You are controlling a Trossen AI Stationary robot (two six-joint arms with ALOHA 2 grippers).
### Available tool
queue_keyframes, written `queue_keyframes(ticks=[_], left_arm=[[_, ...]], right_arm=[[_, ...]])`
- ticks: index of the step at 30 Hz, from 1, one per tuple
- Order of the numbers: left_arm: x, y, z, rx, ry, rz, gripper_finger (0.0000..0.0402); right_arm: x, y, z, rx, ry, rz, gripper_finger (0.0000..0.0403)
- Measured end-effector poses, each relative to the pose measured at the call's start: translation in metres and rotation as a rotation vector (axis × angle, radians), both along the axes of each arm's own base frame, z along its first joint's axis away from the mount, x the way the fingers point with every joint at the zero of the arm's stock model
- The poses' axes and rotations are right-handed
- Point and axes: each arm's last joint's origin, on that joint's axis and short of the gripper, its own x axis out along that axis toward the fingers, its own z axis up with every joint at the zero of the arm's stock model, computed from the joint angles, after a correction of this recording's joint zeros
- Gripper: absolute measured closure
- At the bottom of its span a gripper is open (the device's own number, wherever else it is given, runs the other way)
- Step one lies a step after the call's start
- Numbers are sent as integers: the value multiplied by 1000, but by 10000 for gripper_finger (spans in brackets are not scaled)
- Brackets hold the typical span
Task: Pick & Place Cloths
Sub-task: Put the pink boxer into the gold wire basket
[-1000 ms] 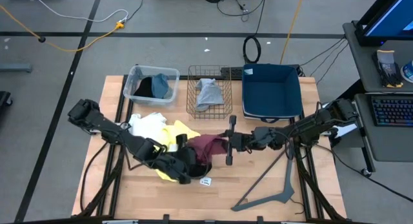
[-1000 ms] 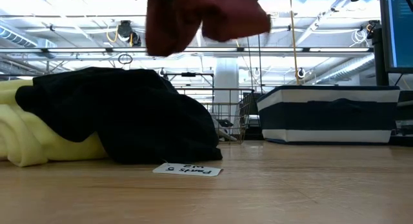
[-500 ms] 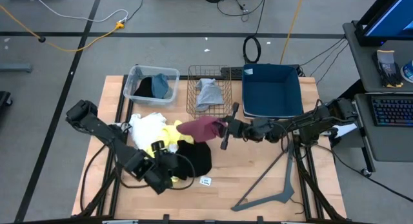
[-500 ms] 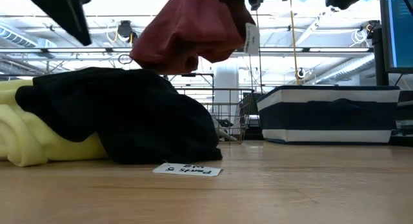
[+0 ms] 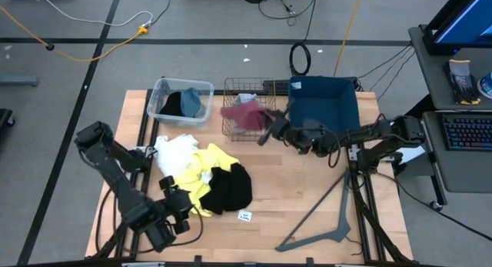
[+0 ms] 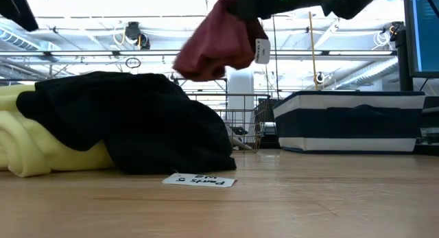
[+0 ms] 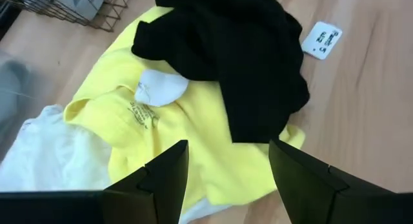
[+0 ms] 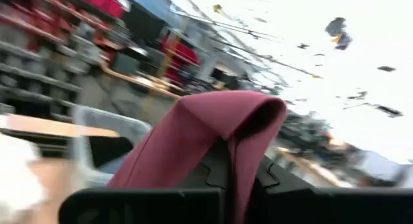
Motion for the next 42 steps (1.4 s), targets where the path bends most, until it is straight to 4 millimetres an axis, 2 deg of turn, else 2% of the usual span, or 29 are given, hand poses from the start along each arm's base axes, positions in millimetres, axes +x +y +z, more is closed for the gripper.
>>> queue_keyframes(ticks=[8, 15, 25, 33, 42], left_arm=[[-22, -12, 1, 31, -68, -16, 183], [-32, -19, 2, 50, -116, -55, 183], [-33, -19, 3, 56, -133, -57, 183], [-33, -19, 3, 58, -142, -55, 183], [-32, -19, 3, 69, -156, -56, 183]], right_arm=[[8, -14, 26, -100, 129, -165, 403], [12, -37, 40, -63, 212, -217, 403], [7, -66, 31, 71, 219, -274, 403], [12, -75, 21, 120, 209, -197, 403], [23, -86, -3, 149, 271, -217, 403]])
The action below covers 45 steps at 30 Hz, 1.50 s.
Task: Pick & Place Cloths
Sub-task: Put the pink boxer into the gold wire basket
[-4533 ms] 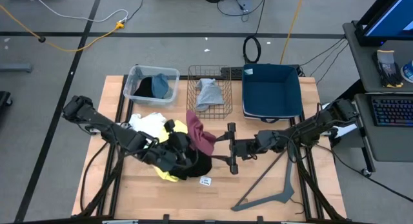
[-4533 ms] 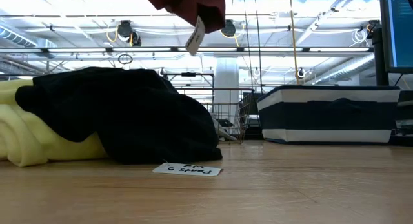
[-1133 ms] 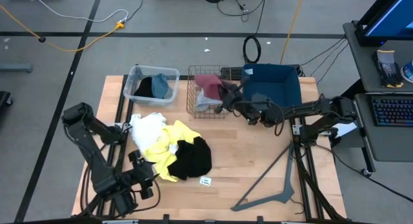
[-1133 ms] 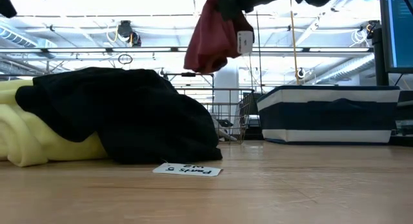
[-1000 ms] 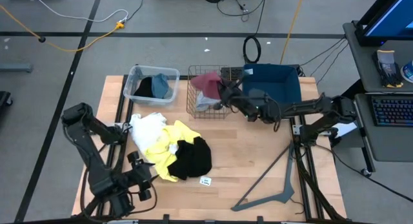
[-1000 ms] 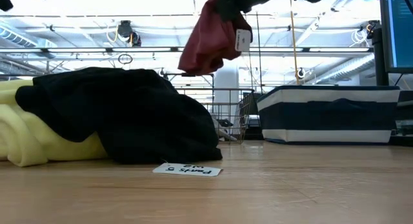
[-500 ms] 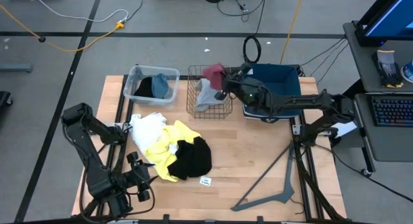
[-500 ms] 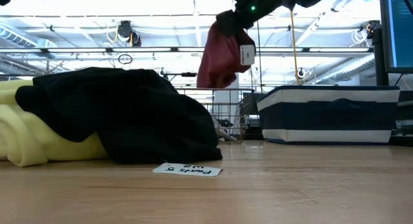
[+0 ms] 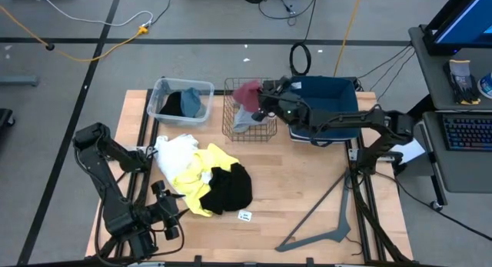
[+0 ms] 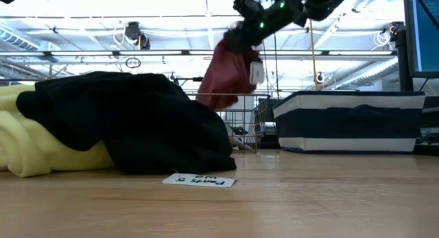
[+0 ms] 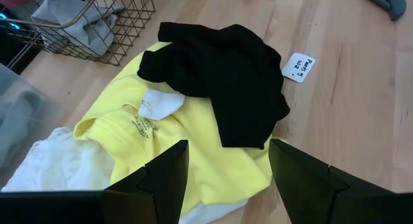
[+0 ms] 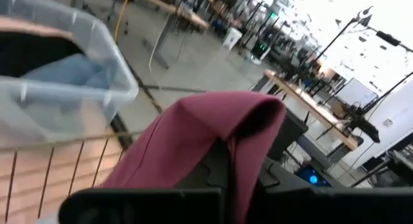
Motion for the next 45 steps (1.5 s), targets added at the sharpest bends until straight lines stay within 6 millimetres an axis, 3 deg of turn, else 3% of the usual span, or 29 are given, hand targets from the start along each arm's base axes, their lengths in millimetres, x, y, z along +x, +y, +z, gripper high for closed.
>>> queue_keyframes(ticks=[20, 38, 45], left_arm=[[1, 1, 1, 49, -32, -21, 183], [1, 1, 1, 40, -38, -12, 183], [1, 1, 1, 35, -41, -10, 183]], right_arm=[[28, -28, -67, 104, 62, 60, 401], [29, -44, -119, 275, 219, 138, 399], [29, -44, -120, 300, 218, 156, 352]])
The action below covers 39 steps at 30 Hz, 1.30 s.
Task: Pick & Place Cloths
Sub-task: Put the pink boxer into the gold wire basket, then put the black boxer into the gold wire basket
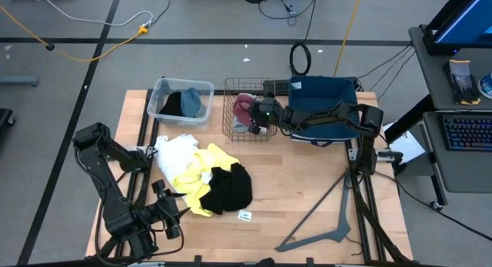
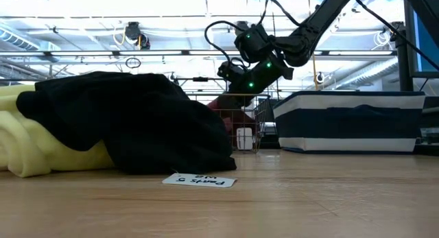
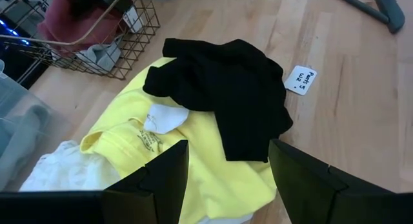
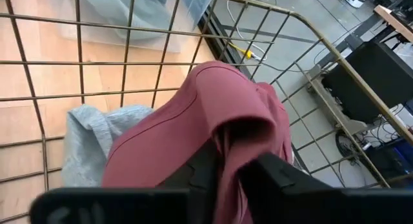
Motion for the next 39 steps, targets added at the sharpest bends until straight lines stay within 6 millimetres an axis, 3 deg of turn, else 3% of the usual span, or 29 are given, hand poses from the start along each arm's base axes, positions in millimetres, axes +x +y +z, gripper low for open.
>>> queue_keyframes(ticks=[10, 17, 27, 39], left_arm=[[0, -1, 0, -6, -4, 0, 183], [0, -1, 0, -9, -5, 0, 183], [2, -3, 0, -35, -19, -1, 183], [6, -8, 0, -78, -43, -21, 183]], right_arm=[[2, 9, -2, 67, -15, -13, 241], [-7, 18, 14, 104, 14, -14, 198], [-20, 35, 62, 93, -70, 14, 166], [-37, 92, 123, 11, -200, 193, 169]])
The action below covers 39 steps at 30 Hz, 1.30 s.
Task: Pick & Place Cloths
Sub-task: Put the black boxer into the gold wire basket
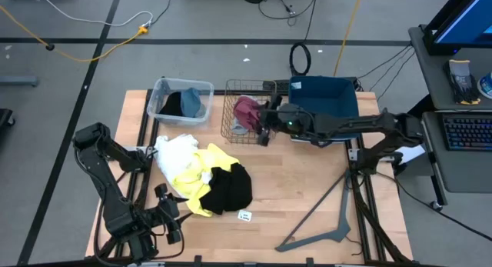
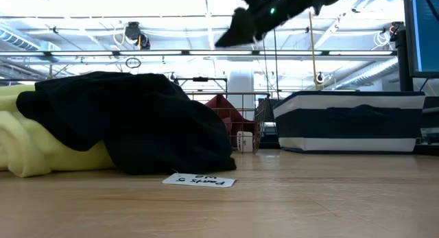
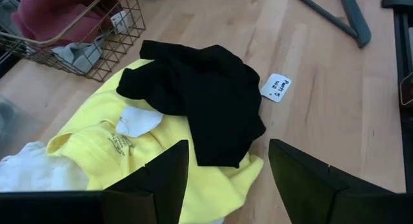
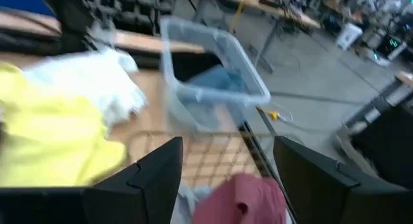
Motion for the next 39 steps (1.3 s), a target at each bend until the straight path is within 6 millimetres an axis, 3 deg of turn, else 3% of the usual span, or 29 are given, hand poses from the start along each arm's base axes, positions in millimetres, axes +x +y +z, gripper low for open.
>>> queue_keyframes(ticks=[7, 13, 21, 28, 39], left_arm=[[0, 0, 0, 3, 1, -5, 183], [9, 4, 0, 6, 0, 10, 183], [49, 12, 4, 75, 4, -102, 183], [84, 38, 4, 70, 92, -128, 183], [127, 80, -24, 80, 270, -59, 183]], right_arm=[[-12, 34, 18, -23, -45, 103, 168], [-24, 59, 10, -23, -22, 182, 171], [-43, 82, -17, -20, 50, 262, 171], [-57, 97, -39, -16, 90, 316, 173], [-75, 119, -59, 29, 124, 392, 175]])
